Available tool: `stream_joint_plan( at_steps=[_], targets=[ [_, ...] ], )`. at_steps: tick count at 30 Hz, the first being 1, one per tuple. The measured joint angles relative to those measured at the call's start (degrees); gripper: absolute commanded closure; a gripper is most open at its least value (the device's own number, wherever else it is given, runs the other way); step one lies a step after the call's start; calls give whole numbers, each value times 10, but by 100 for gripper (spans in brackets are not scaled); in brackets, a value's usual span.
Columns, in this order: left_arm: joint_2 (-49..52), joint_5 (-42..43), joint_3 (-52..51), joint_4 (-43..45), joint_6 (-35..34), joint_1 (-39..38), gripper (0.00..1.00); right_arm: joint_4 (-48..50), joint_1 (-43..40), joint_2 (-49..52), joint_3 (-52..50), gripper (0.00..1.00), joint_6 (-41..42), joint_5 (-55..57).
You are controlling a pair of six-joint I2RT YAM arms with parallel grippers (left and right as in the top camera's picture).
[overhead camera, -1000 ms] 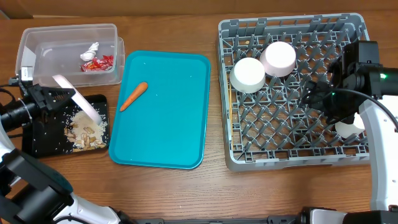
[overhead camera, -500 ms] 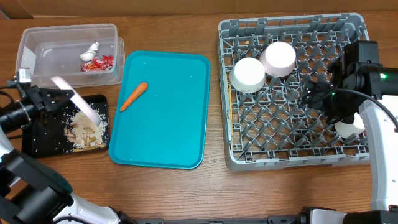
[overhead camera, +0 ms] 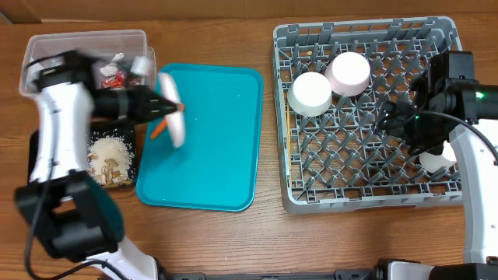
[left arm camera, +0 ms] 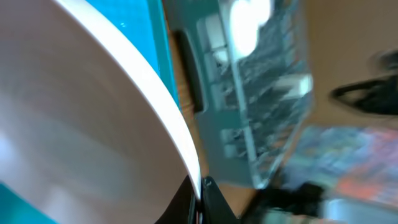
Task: Sort waste into correct bins and load items into the dishwasher
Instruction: 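Tip the plate over the black tray to dump rice and shells, then set the white plate down flat on the teal tray with the left gripper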
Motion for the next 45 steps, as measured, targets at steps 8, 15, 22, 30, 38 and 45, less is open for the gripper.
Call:
stream_joint_plan(
  at_steps=[8, 15, 22, 30, 38, 45],
  targets=[
    [0, -275, 0, 111, -191, -238, 96, 0, 0, 0, 0, 10, -1, 0],
    [35, -412, 0, 135, -295, -339, 91, 0, 0, 0, 0, 9, -2, 0],
    [69, -442, 1, 140, -327, -351, 39, 1, 0, 0, 0, 9, -2, 0],
    [63, -459, 92, 28, -335, -299, 40, 5, 0, 0, 0, 8, -13, -24],
    [-52, -470, 111, -65, -365, -70, 38, 48, 63, 0, 0, 11, -28, -106],
    [-102, -472, 113, -109, -372, 86, 37, 138, 258, 1, 0, 11, 13, -118]
  ],
)
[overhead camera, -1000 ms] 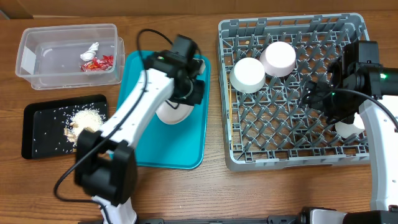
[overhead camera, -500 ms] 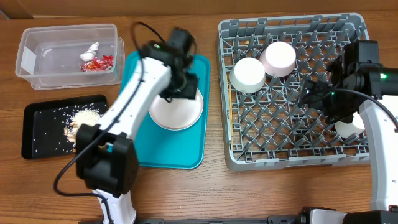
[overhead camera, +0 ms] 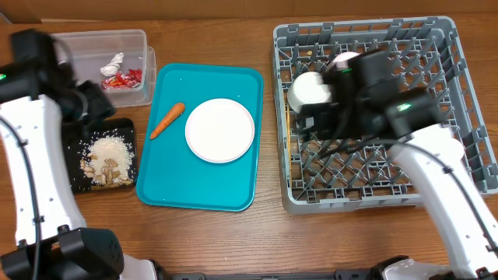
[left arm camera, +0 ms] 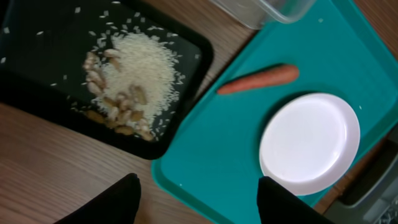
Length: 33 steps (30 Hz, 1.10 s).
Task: Sort waste into correct bins and load items into the dishwasher
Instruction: 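Set the white plate down flat on the teal tray with the left gripper, then reach the right gripper to the plate rim and grasp it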
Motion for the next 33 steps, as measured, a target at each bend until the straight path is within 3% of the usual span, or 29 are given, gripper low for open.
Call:
stream_joint_plan(
  at_steps=[4, 10, 17, 26, 31, 33],
  targets=[
    [0, 18, 0, -4, 0, 47, 36, 54, 101, 16, 0, 15, 45, 14],
    [0, 38, 0, -4, 0, 54, 36, 104, 170, 107, 2, 18, 132, 27],
    [0, 42, 0, -4, 0, 51, 35, 158, 196, 237, 2, 19, 239, 30],
    [0, 44, 0, -4, 1, 51, 35, 190, 207, 311, 2, 21, 352, 37],
    [0, 44, 0, -4, 1, 51, 35, 217, 207, 348, 2, 28, 377, 41],
    [0, 44, 0, -4, 1, 51, 35, 228, 207, 356, 2, 37, 384, 42]
  ],
)
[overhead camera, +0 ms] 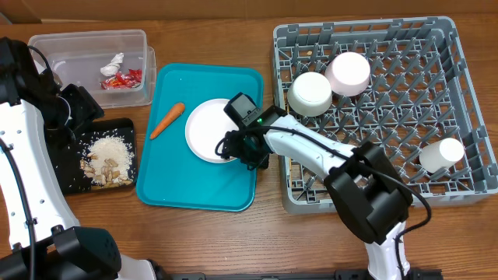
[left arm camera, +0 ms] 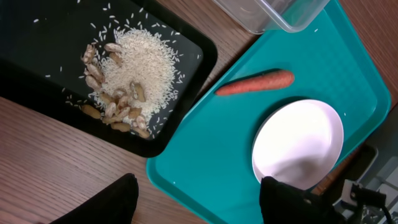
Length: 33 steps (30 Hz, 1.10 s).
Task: Sort waste into correct bins and load items into the dishwasher
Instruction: 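Reach the right gripper to the plate rim and grasp it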
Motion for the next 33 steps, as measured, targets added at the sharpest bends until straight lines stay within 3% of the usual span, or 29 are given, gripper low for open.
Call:
stream_joint_plan(
  at_steps=[5, 11, 19, 33],
  targets=[
    [0, 0, 0, 0, 0, 0, 35, 3, 0, 1, 0, 67, 18, 21],
    [0, 0, 0, 0, 0, 0, 35, -27, 0, 2, 0, 84, 23, 66],
    [0, 0, 0, 0, 2, 0, 35, -46, -1, 2, 4, 96, 9, 109],
    [0, 0, 0, 0, 2, 0, 35, -108, -3, -43, 9, 96, -68, 165]
  ],
)
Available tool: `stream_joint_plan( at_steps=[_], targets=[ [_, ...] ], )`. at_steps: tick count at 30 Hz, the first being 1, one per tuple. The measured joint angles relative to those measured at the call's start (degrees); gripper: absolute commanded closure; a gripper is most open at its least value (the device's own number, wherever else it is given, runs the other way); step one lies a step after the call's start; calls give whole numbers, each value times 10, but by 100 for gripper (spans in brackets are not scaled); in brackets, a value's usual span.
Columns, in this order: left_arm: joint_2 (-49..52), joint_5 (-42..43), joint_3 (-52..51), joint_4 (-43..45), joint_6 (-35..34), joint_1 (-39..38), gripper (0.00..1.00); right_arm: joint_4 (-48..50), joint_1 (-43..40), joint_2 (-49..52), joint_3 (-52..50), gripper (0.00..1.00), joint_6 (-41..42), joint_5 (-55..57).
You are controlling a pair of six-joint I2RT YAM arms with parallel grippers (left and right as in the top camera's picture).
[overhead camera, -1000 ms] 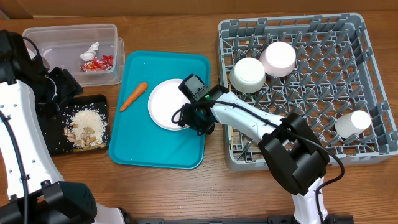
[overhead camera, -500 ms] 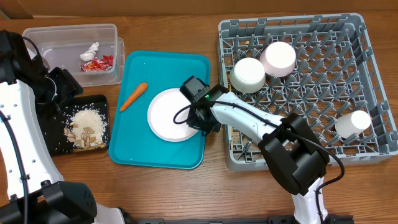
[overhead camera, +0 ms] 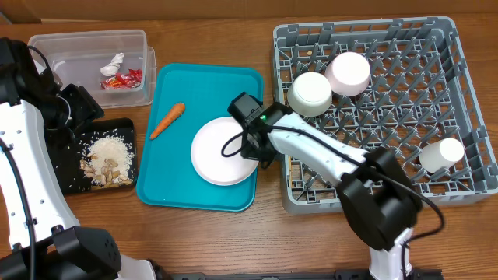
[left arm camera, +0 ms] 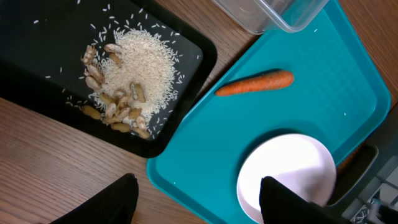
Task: Sort waste into correct bins and load items into the dishwasher
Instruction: 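Reach the right gripper to the plate rim and grasp it, then lift the white plate with the right gripper and carry it over the rack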
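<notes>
A white plate [overhead camera: 222,153] rests on the teal tray [overhead camera: 175,183], toward its right front part. My right gripper [overhead camera: 250,145] is at the plate's right edge with its fingers closed over the rim. An orange carrot [overhead camera: 167,119] lies on the tray's left half. In the left wrist view the same plate [left arm camera: 283,171] and carrot [left arm camera: 255,83] show. My left gripper [left arm camera: 196,205] hangs open and empty above the tray's left edge, beside the black tray [left arm camera: 37,93] of rice and nuts. In the overhead view the left gripper [overhead camera: 78,109] is above that black tray [overhead camera: 78,177].
A grey dish rack [overhead camera: 436,198] fills the right side, holding two white bowls [overhead camera: 311,92] and a white cup [overhead camera: 438,154]. A clear bin [overhead camera: 78,43] with wrappers stands at the back left. The right arm stretches across the rack's left wall.
The white plate has shifted toward the tray's front right corner, with my right gripper on its right rim. The carrot and my left arm have stayed where they were.
My left gripper first held the plate tilted by the black tray while the right gripper was over the rack. Then the plate lay flat on the teal tray and the left gripper was open. The right gripper then reached the plate's edge, and the plate has now shifted.
</notes>
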Motion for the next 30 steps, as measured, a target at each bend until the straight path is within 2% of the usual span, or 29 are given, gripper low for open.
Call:
stream_joint_plan(
  at_steps=[8, 12, 17, 22, 26, 30],
  targets=[
    [0, 0, 0, 0, 0, 0, 35, -89, -5, -135, 71, 96, -117, 55],
    [0, 0, 0, 0, 0, 0, 35, -111, -37, -227, 106, 96, -170, 113],
    [0, 0, 0, 0, 0, 0, 35, -112, -130, -295, 113, 96, -247, 219],
    [0, 0, 0, 0, 0, 0, 35, -93, -246, -295, 113, 96, -332, 336],
    [0, 0, 0, 2, 0, 0, 35, -52, -333, -289, 113, 96, -359, 417],
    [0, 0, 0, 3, 0, 0, 36, -14, -407, -275, 113, 96, -348, 490]
  ],
)
